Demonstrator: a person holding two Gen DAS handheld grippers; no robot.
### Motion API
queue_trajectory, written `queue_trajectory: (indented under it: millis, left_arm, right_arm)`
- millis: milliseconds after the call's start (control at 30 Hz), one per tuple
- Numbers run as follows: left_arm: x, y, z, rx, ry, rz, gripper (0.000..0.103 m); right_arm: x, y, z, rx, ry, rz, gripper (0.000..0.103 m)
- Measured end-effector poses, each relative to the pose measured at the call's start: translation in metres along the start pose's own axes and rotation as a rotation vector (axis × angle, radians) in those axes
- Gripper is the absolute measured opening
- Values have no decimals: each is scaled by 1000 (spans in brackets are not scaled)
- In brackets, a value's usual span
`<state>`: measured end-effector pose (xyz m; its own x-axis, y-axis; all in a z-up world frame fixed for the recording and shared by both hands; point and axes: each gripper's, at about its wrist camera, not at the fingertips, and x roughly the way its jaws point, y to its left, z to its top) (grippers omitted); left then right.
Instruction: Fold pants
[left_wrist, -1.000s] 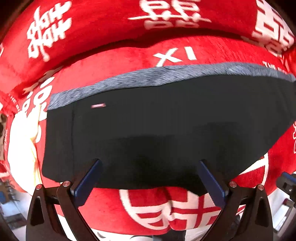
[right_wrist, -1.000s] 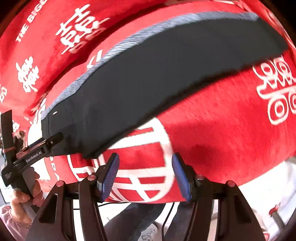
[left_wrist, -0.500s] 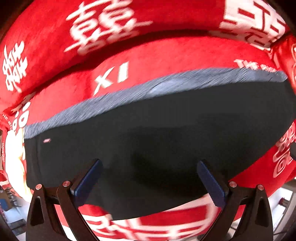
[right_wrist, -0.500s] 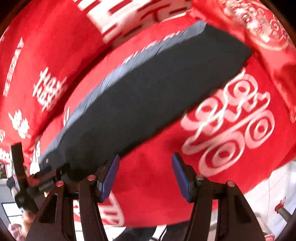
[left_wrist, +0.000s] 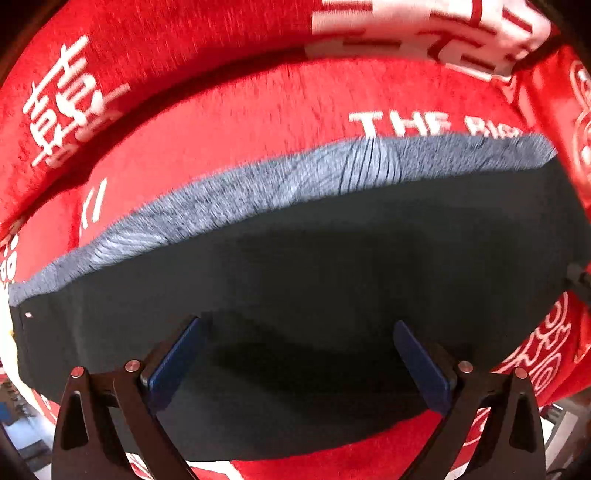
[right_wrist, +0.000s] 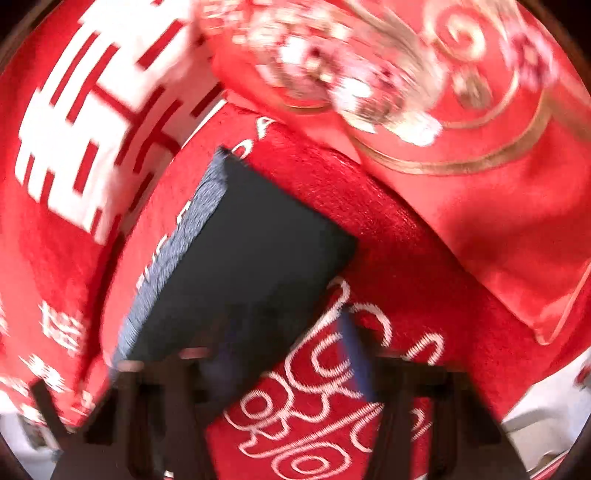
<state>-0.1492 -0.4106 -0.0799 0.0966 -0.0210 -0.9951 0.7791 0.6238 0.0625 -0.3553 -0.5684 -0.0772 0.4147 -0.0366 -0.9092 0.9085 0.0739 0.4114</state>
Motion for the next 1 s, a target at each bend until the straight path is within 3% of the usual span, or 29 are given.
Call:
queue_trajectory:
  millis: [100,233,267,400,500,800,1000]
  left_arm:
    - [0,5,-3,-14,-8,-14,103]
    - [2,7,-3,-10,-4,-17,103]
    - [3,6,-3,-2,-4,-10,103]
    - [2,2,-3,10,-15,10,103]
    - [2,2,-3,-1,-12,10,103]
    - [4,-1,0,-6,-16,14,103]
    - [4,1,-2,-17,-18,14,103]
  right_arm:
    - [-14,8,4,-89,-20,28,5]
    - [-12,21,2,-237,-15,-43,6]
    - [-6,15,5,-227,14,-69,6]
    - [-15,-14,9,-97,20,-50,35]
    - [-26,-18,2,-104,14,-40,35]
    - [-15,-41,-21,-31,84,225,35]
    - [12,-38,-31,6,97,348,35]
